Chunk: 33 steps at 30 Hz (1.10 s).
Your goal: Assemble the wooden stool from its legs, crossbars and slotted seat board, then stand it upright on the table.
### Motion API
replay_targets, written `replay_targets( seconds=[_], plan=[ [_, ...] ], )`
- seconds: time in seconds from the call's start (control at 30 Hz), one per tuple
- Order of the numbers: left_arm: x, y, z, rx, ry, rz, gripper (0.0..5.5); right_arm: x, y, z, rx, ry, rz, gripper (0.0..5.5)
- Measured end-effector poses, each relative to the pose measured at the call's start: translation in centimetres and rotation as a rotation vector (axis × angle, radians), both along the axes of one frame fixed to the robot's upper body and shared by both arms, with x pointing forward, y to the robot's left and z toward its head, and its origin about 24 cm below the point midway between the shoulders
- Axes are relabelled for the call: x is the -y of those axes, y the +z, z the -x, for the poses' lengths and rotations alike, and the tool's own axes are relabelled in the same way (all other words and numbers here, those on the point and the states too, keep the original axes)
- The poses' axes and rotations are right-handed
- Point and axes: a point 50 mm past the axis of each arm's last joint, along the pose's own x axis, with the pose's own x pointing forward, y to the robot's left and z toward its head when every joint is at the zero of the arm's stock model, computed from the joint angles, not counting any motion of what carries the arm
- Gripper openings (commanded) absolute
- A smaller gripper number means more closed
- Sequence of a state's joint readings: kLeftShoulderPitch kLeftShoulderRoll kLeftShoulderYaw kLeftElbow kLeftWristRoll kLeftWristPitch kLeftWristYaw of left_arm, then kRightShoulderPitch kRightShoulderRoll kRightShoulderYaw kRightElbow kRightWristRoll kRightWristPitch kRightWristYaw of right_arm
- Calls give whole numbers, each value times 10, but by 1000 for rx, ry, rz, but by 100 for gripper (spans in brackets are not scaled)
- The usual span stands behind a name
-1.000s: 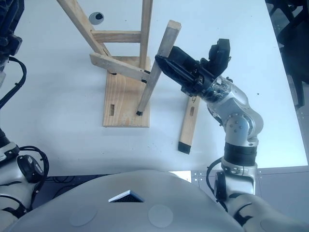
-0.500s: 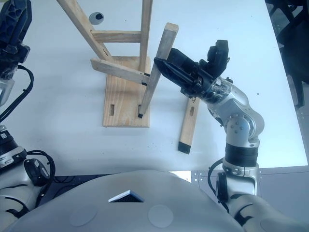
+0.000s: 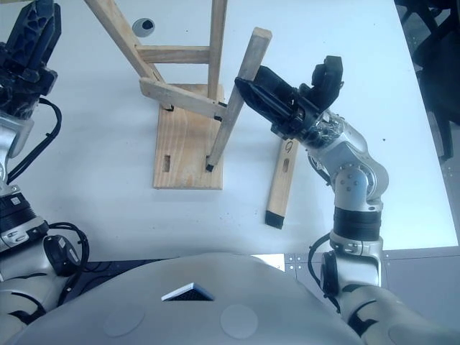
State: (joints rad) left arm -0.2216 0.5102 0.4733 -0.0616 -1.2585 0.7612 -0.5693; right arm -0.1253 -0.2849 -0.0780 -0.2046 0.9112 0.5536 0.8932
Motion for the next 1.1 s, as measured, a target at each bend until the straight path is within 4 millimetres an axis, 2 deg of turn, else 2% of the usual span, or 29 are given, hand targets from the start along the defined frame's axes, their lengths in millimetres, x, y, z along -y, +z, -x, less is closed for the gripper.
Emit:
replay_targets(
  seconds=[0.33,0.53,0.77,0.87,1.1],
  plan=[
    [2,0,-1,3,-9,-11,304,0,6,-1,-2,9,-24,205],
    [2,-1,-1,-4,-11,-12,304,-1,-4,-3,-35,25,-24,205],
    [2,-2,-1,-6,-10,-9,304,-1,-10,-5,4,29,-8,205],
    [3,-4,-1,-12,-7,-10,304,-2,-9,-4,67,57,87,205],
    [3,-16,8,-36,18,-2,304,16,4,5,165,163,271,205]
  ],
)
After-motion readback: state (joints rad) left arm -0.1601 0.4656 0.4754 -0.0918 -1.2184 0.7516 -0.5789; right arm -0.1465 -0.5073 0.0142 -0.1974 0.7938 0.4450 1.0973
